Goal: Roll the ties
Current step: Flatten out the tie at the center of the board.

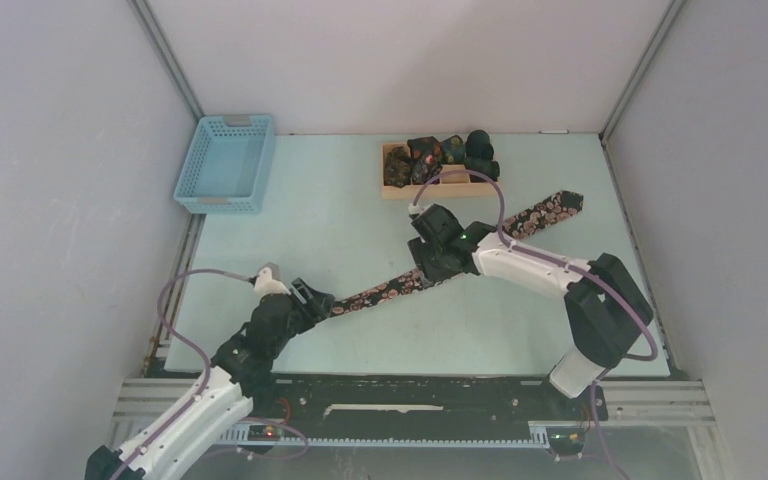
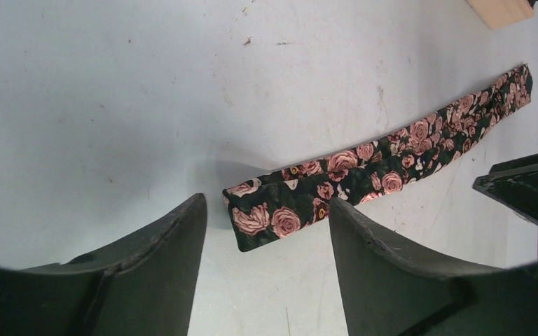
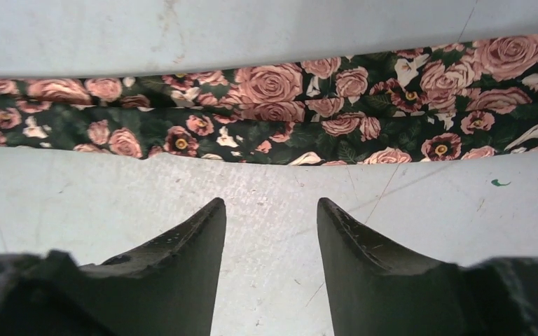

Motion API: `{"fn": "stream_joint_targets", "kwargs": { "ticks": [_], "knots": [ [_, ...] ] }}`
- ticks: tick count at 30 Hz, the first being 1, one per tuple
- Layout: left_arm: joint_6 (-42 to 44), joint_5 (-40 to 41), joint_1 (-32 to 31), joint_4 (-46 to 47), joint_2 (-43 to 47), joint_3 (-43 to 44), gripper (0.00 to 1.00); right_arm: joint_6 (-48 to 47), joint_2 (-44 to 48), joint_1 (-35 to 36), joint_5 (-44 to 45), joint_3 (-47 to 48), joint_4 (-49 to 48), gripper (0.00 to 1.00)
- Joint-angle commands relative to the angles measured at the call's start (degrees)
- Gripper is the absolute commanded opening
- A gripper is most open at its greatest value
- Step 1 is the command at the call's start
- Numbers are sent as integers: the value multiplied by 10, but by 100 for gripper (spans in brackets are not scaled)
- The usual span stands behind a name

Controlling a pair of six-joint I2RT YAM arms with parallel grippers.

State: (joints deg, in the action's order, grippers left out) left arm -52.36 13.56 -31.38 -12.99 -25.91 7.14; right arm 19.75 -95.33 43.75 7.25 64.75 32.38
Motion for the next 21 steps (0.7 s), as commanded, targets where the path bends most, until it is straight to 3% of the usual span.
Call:
{"fn": "stream_joint_targets", "kwargs": {
  "ticks": [1,9,21],
  "knots": [
    [23,7,1,12,31,-26,67,15,49,6,-28,-20,-53,55],
    [21,-1,1,38,-7,-35,52,14,40,23,-26,-32,-55,54],
    [18,-33,1,112,-104,-38,41,20,57,25,-32,-65,-72,53]
  ]
}}
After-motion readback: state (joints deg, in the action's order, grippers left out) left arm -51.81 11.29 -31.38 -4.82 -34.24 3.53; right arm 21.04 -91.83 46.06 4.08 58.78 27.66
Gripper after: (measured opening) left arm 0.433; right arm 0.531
